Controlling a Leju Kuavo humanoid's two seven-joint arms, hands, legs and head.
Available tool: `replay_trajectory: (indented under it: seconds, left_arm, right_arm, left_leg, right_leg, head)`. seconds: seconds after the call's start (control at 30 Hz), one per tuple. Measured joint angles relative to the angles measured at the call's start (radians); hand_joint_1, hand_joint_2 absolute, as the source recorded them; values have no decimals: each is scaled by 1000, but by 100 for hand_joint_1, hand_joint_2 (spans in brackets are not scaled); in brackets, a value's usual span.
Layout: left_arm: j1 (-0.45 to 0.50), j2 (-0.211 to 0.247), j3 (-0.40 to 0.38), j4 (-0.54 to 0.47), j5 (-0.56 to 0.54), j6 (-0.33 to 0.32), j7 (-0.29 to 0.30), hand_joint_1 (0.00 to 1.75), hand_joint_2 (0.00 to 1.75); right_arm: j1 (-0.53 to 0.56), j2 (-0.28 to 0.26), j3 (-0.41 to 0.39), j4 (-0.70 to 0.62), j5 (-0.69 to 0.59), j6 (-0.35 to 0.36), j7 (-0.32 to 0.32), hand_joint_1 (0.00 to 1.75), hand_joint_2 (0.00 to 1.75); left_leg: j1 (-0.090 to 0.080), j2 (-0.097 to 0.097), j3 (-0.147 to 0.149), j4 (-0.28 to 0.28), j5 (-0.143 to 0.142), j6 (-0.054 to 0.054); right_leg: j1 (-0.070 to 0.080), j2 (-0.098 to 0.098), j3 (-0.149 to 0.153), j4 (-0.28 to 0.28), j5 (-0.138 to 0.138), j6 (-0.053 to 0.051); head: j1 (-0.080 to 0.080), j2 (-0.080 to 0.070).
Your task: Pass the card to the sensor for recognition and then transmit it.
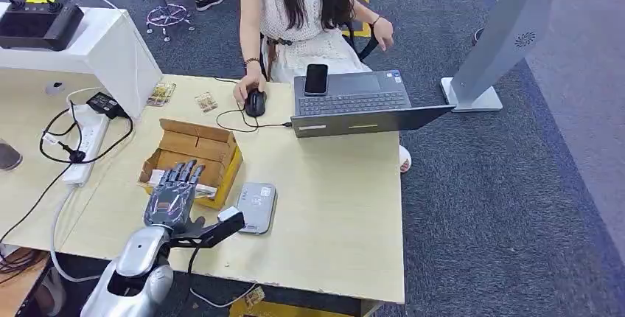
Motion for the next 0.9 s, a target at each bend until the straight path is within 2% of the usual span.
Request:
replay_trajectory:
  seconds: [0.2, 0.23, 0.9]
  left_arm:
    - [0, 0, 0, 0, 5, -4, 4, 0, 175]
    - [0, 0, 0, 0, 5, -4, 4, 175, 175]
    - [1, 2, 0, 0, 11, 7, 0, 175, 175]
  right_arm:
    - [0, 0, -2, 0, 6, 0, 4, 0, 0]
    - [0, 0, -2, 0, 7, 0, 4, 0, 0]
    - [0, 0, -2, 0, 13, 0, 7, 0, 0]
  left_leg:
    - [0, 0, 0, 0, 0, 0]
    - [0, 0, 0, 0, 0, 0]
    - [0, 0, 0, 0, 0, 0]
  right_leg:
    - [0, 0, 0, 0, 0, 0]
    - [0, 0, 0, 0, 0, 0]
    - [0, 0, 0, 0, 0, 0]
  head:
    - [0, 0]
    - [0, 0]
    - [0, 0]
